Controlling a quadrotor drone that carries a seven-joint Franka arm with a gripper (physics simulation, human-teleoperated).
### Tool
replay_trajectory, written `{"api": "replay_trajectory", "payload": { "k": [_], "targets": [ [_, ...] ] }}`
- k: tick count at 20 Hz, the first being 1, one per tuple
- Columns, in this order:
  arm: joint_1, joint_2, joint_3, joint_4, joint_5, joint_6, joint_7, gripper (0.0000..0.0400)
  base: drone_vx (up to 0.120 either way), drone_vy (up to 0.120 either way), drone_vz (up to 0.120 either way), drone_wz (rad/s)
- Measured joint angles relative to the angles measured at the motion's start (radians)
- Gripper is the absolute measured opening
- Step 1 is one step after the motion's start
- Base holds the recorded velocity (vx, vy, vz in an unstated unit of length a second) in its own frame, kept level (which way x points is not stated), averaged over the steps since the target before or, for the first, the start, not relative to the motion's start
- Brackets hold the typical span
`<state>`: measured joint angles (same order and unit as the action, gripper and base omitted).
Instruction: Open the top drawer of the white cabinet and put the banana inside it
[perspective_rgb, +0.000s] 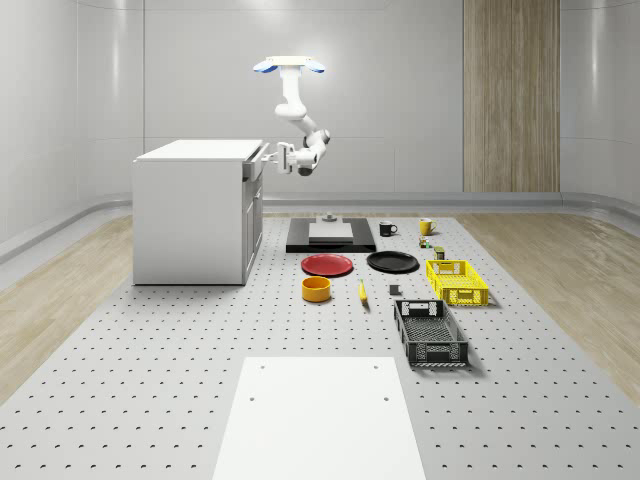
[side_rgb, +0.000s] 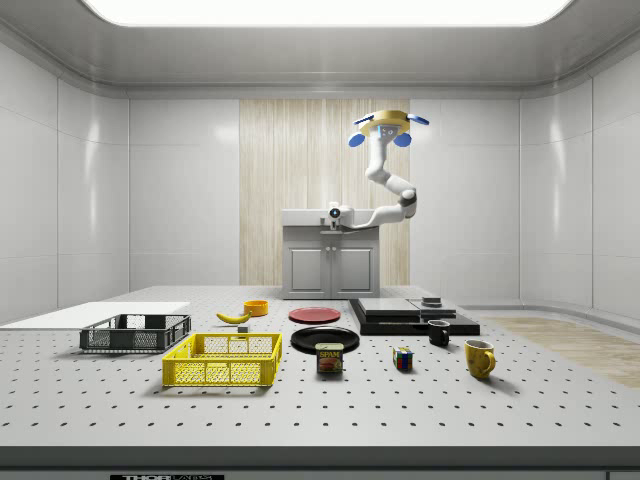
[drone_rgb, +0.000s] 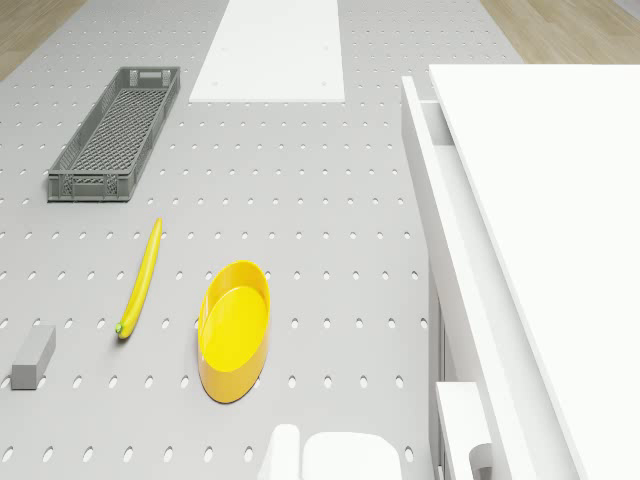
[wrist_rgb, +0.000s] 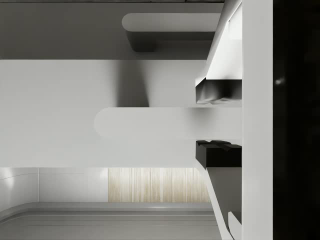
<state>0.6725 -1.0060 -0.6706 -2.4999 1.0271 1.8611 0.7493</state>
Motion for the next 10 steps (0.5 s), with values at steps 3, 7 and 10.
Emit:
{"api": "replay_trajectory", "payload": {
  "k": [3, 7, 10],
  "targets": [
    [0.0, -0.005, -0.015, 0.006, -0.015, -0.011, 0.005, 0.0105, 0.0, 0.0, 0.0, 0.0],
    [0.0, -0.012, -0.035, 0.014, -0.036, -0.025, 0.012, 0.0235, 0.0, 0.0, 0.0, 0.0],
    [0.004, -0.016, -0.039, 0.015, -0.041, -0.024, 0.015, 0.0322, 0.0, 0.0, 0.0, 0.0]
  ]
}}
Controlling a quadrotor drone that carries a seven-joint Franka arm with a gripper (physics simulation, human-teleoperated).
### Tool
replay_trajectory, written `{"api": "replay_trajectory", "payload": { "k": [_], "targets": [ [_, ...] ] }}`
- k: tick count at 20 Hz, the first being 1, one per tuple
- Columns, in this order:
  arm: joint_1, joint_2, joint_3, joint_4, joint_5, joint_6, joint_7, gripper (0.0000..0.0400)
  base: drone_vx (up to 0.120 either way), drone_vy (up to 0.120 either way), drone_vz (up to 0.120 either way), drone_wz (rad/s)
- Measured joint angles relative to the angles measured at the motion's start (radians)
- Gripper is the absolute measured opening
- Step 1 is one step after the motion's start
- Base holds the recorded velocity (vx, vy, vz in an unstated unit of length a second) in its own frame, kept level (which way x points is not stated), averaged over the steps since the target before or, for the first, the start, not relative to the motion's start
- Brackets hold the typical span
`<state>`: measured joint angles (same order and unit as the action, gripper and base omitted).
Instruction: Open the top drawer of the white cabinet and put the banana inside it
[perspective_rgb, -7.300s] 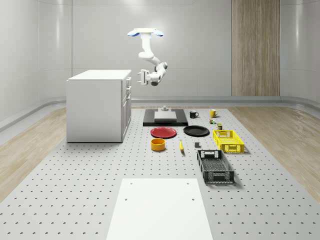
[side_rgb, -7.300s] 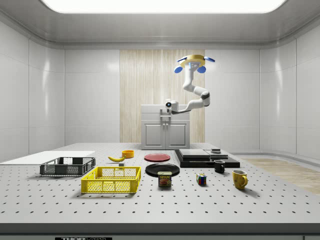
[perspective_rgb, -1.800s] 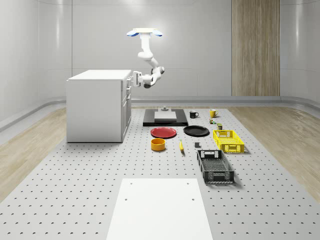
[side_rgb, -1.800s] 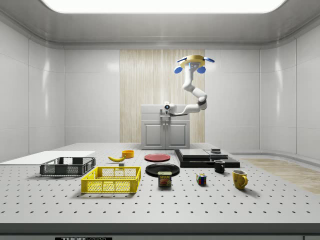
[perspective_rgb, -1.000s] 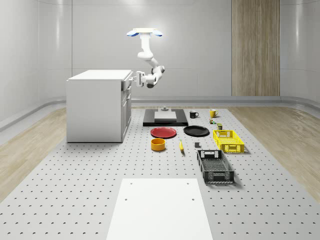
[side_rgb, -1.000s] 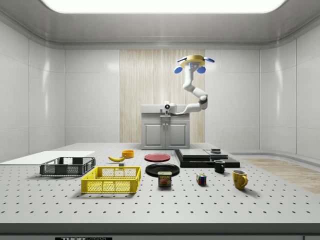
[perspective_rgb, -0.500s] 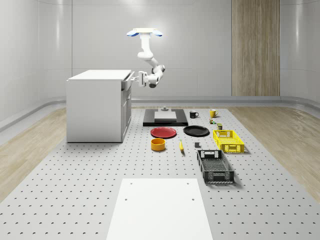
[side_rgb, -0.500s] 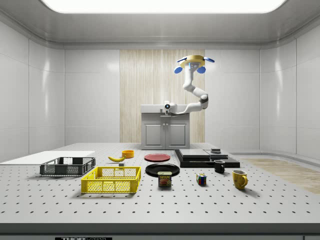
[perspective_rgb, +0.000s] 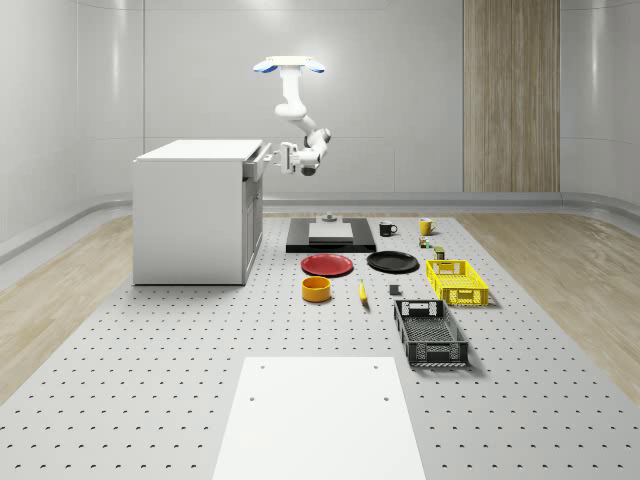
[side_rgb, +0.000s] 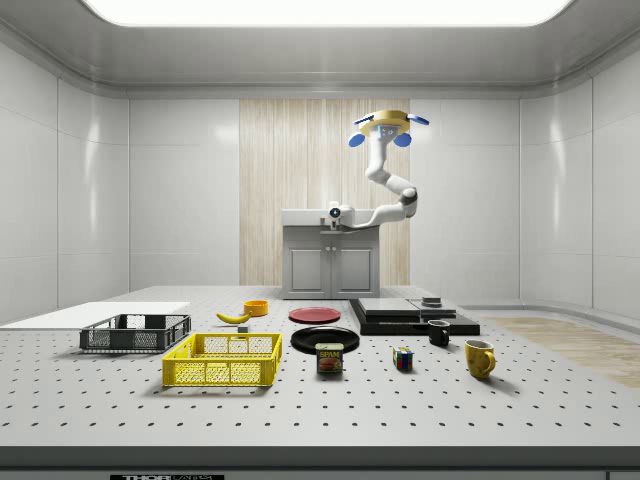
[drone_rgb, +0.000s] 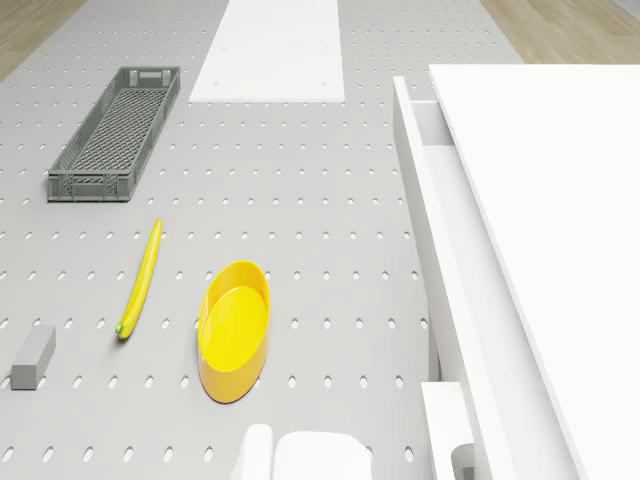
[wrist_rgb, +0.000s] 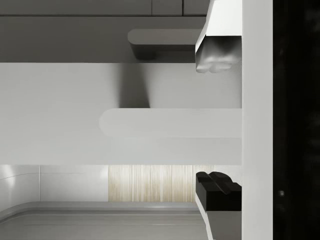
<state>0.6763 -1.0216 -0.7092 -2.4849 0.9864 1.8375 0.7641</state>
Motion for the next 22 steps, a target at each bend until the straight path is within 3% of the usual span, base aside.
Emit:
{"api": "replay_trajectory", "payload": {
  "k": [6, 7, 9, 12, 16, 22],
  "targets": [
    [0.014, -0.002, 0.018, -0.012, 0.014, 0.029, -0.002, 0.0383, 0.0, 0.0, 0.0, 0.0],
    [0.016, -0.002, 0.019, -0.013, 0.015, 0.032, -0.002, 0.0322, 0.0, 0.0, 0.0, 0.0],
    [0.019, -0.003, 0.021, -0.014, 0.016, 0.037, -0.002, 0.0236, 0.0, 0.0, 0.0, 0.0],
    [0.022, -0.005, 0.022, -0.016, 0.017, 0.042, -0.002, 0.0167, 0.0, 0.0, 0.0, 0.0],
    [0.026, -0.008, 0.02, -0.016, 0.013, 0.044, 0.0, 0.0128, 0.0, 0.0, 0.0, 0.0],
    [0.021, -0.018, -0.012, -0.001, -0.021, 0.015, 0.013, 0.0114, 0.0, 0.0, 0.0, 0.0]
  ]
}}
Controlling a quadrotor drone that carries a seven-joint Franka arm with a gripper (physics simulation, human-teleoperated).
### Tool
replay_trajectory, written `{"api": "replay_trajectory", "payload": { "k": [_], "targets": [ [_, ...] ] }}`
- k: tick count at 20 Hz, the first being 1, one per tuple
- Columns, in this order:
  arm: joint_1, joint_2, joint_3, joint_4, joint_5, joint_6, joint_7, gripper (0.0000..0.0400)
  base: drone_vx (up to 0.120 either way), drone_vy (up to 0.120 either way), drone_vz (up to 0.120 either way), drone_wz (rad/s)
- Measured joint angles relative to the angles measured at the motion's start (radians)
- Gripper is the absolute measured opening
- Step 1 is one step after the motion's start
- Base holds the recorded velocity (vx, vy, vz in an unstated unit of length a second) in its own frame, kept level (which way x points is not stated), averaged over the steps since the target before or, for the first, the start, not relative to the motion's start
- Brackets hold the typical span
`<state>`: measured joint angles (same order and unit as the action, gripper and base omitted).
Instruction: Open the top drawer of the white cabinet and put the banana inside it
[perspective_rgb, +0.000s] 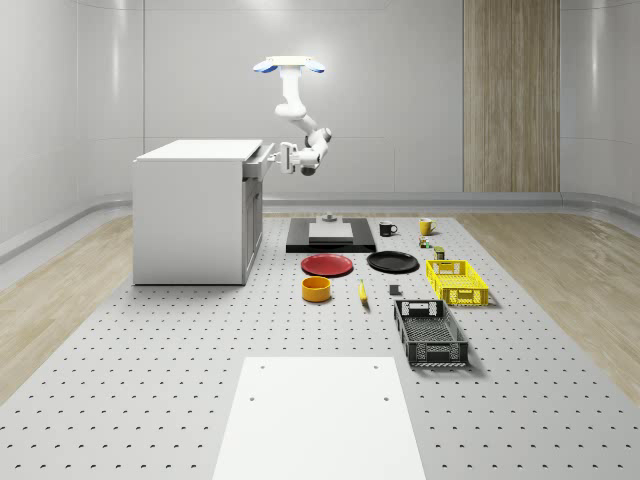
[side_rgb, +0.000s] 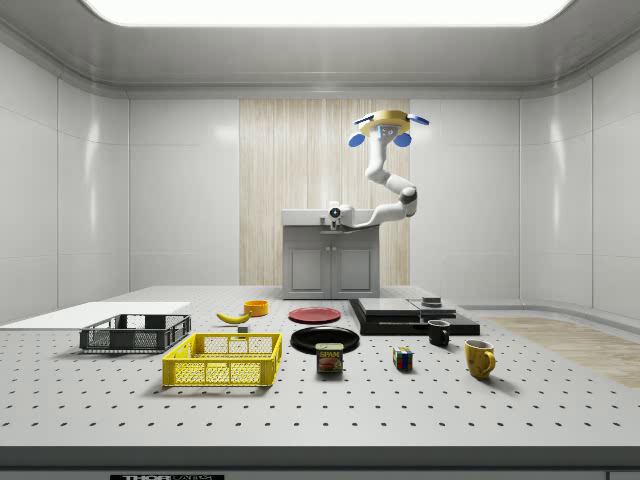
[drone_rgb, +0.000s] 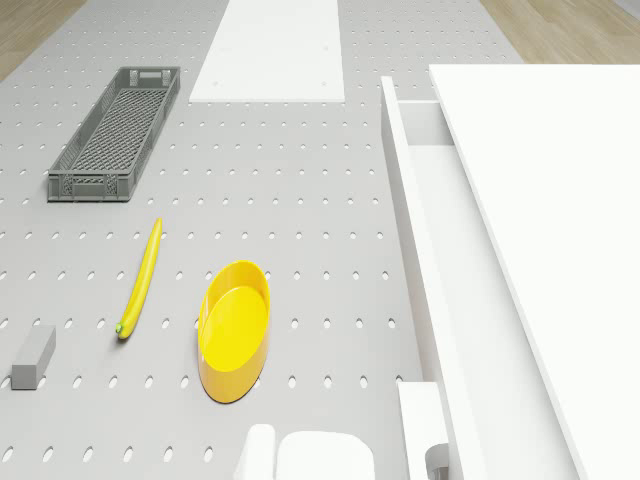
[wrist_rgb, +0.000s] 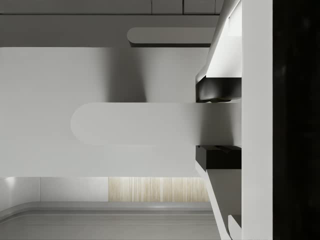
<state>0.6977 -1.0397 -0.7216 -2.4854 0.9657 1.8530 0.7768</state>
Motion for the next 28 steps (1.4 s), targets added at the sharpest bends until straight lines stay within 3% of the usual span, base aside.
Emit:
{"api": "replay_trajectory", "payload": {
  "k": [16, 19, 21, 24, 28],
  "targets": [
    [0.005, -0.034, -0.108, 0.064, -0.108, -0.088, 0.041, 0.0106, 0.0, 0.0, 0.0, 0.0],
    [0.01, -0.04, -0.122, 0.074, -0.123, -0.098, 0.047, 0.0249, 0.0, 0.0, 0.0, 0.0],
    [0.013, -0.045, -0.129, 0.078, -0.131, -0.1, 0.051, 0.0308, 0.0, 0.0, 0.0, 0.0],
    [0.019, -0.051, -0.135, 0.082, -0.14, -0.1, 0.056, 0.0357, 0.0, 0.0, 0.0, 0.0],
    [0.028, -0.057, -0.136, 0.091, -0.147, -0.098, 0.069, 0.0384, 0.0, 0.0, 0.0, 0.0]
  ]
}}
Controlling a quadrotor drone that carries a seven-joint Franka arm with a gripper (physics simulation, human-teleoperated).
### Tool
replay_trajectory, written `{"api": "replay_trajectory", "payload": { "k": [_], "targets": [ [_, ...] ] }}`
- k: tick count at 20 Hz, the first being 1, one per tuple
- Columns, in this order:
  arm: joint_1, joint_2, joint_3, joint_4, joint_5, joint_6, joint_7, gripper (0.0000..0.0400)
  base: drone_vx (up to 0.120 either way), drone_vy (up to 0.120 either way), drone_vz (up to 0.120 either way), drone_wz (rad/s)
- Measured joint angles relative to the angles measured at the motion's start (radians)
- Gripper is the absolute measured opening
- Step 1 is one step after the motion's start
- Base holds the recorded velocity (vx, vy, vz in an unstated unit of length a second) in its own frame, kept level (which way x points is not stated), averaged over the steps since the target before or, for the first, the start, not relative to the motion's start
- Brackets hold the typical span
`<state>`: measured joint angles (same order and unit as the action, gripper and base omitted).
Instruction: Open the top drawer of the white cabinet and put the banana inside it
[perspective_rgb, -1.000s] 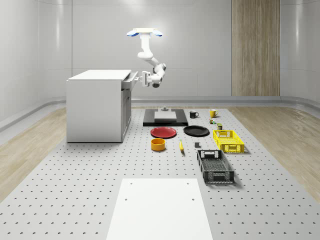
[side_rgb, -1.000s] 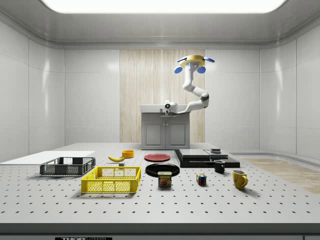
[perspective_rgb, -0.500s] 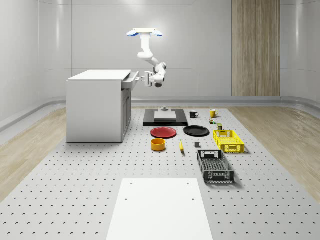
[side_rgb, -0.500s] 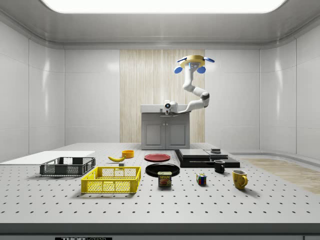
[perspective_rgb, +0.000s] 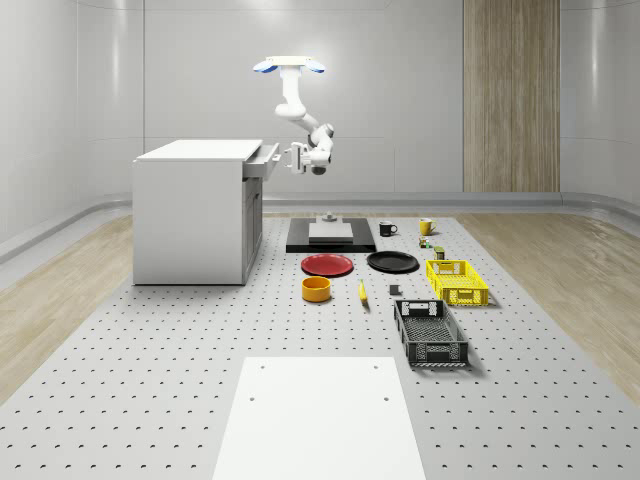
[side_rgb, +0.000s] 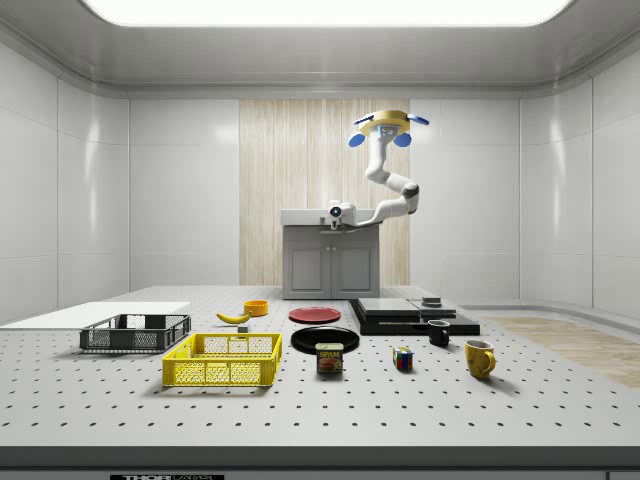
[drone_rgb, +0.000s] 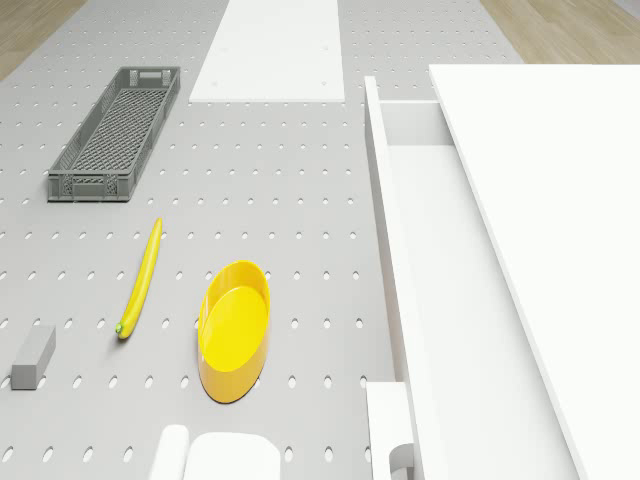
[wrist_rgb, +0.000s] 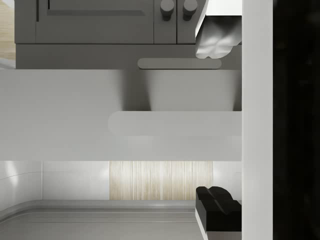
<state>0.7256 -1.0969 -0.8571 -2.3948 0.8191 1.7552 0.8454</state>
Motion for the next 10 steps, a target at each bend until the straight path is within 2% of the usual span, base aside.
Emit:
{"api": "replay_trajectory", "payload": {
  "k": [4, 10],
  "targets": [
    [0.01, -0.005, 0.004, 0.009, -0.003, 0.006, 0.013, 0.0394, 0.0, 0.0, 0.0, 0.0],
    [0.022, -0.011, 0.031, -0.01, 0.013, 0.044, 0.016, 0.0399, 0.0, 0.0, 0.0, 0.0]
  ]
}}
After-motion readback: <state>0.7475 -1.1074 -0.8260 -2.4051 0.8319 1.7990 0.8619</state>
